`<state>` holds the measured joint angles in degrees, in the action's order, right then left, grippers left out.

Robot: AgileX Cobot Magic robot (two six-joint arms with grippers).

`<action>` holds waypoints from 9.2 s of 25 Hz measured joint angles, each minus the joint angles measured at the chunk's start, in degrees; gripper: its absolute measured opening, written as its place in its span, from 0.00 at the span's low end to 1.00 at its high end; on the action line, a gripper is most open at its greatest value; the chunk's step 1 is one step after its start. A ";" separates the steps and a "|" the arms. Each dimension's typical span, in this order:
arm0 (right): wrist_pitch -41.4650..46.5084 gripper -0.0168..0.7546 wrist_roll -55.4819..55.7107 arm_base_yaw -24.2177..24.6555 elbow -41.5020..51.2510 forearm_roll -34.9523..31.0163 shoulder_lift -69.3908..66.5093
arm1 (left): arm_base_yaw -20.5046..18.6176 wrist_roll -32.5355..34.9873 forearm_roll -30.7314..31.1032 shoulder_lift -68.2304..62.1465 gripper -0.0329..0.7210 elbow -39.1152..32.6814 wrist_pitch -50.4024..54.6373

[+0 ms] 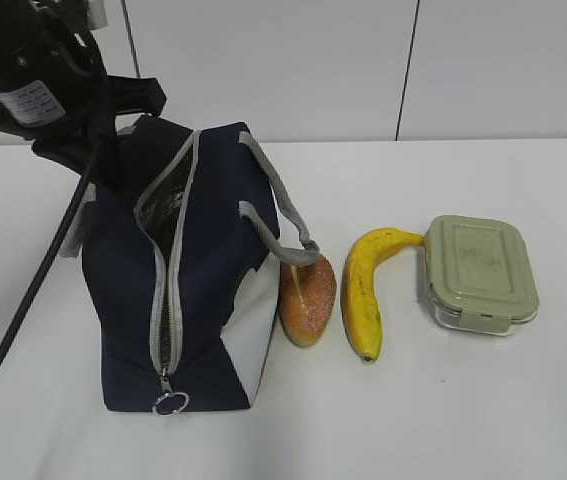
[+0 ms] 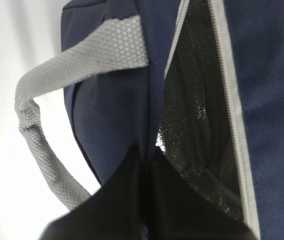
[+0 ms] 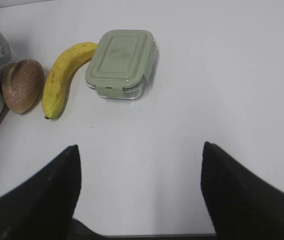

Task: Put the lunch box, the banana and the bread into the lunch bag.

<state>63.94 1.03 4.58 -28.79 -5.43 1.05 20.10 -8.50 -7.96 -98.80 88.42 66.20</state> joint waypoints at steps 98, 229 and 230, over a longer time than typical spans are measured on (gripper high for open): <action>-6.53 0.76 -54.51 15.95 -37.07 -54.58 -117.60 | 0.00 0.17 1.80 0.00 0.04 0.00 0.69; -18.01 0.53 -22.58 -24.99 -61.78 -71.06 -130.11 | 0.00 0.17 -2.38 -0.38 0.04 0.00 -5.96; -18.11 0.53 -22.70 -24.99 -61.89 -71.51 -130.54 | 0.00 0.17 -2.34 -0.38 0.04 0.00 -6.02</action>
<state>45.83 -21.67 -20.41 -90.68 -76.94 -129.49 20.10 -8.33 -10.30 -99.18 88.42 60.18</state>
